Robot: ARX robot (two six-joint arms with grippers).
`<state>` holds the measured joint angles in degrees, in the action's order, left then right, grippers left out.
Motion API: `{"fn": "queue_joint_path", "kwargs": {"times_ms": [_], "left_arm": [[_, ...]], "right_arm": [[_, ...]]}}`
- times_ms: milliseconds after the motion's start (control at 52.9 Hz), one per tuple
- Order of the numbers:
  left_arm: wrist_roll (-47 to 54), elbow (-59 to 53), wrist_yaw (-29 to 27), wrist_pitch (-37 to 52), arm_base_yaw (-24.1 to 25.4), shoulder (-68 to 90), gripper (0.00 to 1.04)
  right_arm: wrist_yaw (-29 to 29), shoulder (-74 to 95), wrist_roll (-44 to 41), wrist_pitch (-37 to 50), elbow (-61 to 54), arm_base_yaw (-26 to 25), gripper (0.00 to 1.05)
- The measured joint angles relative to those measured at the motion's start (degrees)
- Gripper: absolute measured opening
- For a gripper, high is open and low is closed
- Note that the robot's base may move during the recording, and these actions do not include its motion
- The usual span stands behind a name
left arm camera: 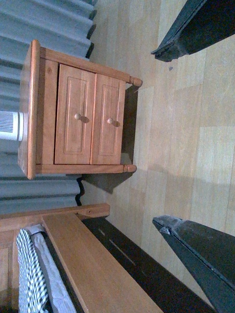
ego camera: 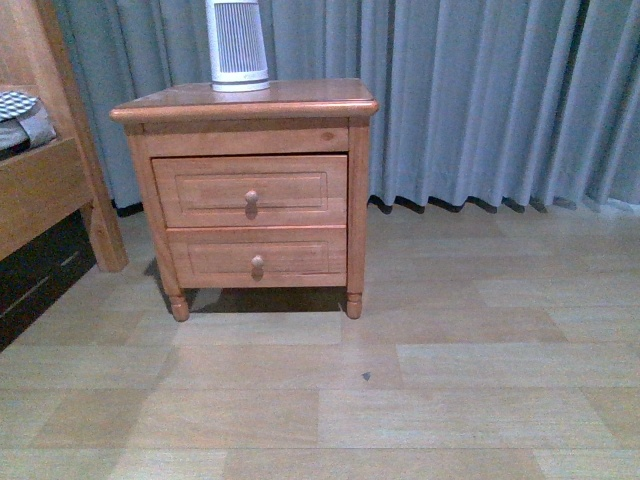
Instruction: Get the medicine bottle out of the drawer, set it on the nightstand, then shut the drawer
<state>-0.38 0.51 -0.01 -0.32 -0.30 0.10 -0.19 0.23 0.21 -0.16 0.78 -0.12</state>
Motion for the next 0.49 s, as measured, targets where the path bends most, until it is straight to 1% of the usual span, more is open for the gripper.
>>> {"fn": "queue_joint_path", "kwargs": {"times_ms": [492], "left_arm": [[0.0, 0.0, 0.0, 0.0, 0.0, 0.0, 0.98]], "right_arm": [[0.0, 0.0, 0.0, 0.0, 0.0, 0.0, 0.98]]}}
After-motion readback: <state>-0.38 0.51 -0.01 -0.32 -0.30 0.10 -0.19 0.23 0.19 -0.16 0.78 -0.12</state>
